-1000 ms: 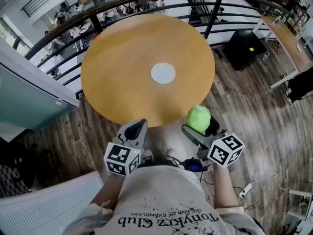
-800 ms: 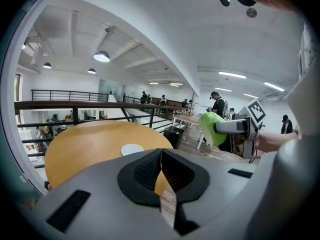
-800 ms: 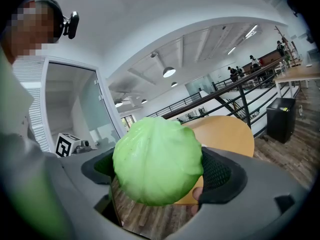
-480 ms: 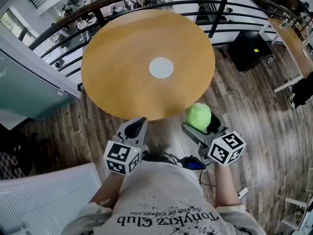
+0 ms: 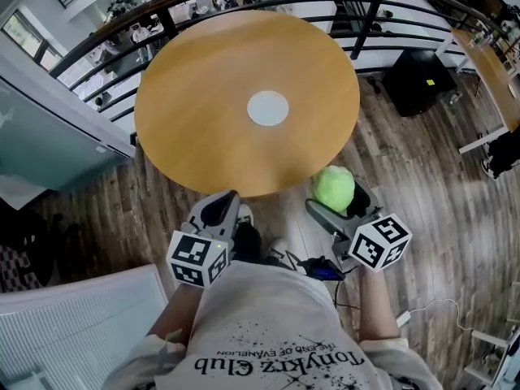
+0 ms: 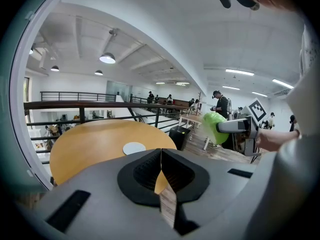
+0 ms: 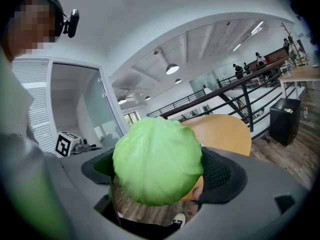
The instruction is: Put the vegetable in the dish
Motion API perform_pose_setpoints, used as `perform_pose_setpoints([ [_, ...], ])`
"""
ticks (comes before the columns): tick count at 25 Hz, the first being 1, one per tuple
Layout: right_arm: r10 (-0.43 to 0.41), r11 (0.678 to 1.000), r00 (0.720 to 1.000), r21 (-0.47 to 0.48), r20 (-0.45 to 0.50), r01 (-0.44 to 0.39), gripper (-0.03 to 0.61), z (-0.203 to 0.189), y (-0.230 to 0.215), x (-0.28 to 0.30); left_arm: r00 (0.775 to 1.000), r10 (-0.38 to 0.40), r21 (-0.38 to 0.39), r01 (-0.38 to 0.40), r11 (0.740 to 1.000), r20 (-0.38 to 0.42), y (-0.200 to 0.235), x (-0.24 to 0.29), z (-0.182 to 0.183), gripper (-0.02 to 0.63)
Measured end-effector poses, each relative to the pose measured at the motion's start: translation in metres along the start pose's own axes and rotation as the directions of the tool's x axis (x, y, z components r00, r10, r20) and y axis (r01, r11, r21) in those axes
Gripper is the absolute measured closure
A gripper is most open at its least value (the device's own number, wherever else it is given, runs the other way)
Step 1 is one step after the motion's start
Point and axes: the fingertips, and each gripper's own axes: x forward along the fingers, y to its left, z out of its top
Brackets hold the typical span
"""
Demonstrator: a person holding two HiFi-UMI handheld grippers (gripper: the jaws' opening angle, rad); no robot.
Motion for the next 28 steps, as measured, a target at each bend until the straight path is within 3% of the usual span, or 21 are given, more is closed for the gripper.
perform_pose_setpoints([
  [10, -0.037, 0.999, 0.999, 0.022, -0.007, 0.037, 0.091, 0.008, -0.020, 0.031, 1.000, -0.007, -0.021, 0.007, 1.000, -0.003, 0.034, 0.026, 0.009, 0.591],
  [28, -0.130, 0.991, 0.991, 0.039, -0.009, 0.130, 0.091, 0.057, -0.055, 0.140, 0.993, -0.108, -0.028, 0.106, 0.994, -0.042, 0.150, 0.115, 0.045, 0.592],
])
